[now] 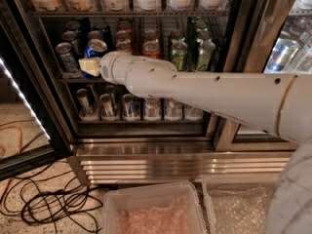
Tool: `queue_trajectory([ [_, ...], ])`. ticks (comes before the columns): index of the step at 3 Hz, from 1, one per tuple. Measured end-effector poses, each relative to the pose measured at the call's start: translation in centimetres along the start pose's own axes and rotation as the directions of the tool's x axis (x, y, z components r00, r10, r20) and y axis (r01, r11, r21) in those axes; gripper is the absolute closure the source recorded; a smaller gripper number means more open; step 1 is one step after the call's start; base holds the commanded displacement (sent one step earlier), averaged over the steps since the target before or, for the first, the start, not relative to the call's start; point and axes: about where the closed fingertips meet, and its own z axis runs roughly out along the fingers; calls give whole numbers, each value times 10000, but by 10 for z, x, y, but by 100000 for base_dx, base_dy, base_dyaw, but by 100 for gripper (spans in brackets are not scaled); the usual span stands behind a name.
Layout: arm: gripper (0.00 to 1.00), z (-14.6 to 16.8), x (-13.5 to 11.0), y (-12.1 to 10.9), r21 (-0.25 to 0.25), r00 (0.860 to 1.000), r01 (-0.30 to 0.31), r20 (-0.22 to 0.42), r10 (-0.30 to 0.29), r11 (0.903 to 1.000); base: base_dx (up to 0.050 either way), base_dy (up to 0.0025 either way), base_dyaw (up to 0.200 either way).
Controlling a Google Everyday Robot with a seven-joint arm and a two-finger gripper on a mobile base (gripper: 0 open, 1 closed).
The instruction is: Pick pepsi can from middle shelf of fridge
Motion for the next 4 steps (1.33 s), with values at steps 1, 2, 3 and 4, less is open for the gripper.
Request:
queue_trajectory([
  [1, 100, -6, 5, -9, -436, 9983, -312, -515, 289, 9986, 0, 0, 0],
  [2, 100, -8, 7, 18, -1030, 9950, -450, -936, 354, 9937, 0, 0, 0],
  [3, 100, -21, 35, 29, -1172, 9805, -1370, -1576, 1178, 9836, 0, 0, 0],
  [4, 100, -53, 66, 42, -797, 9369, -2897, -2274, 2655, 9538, 0, 0, 0],
])
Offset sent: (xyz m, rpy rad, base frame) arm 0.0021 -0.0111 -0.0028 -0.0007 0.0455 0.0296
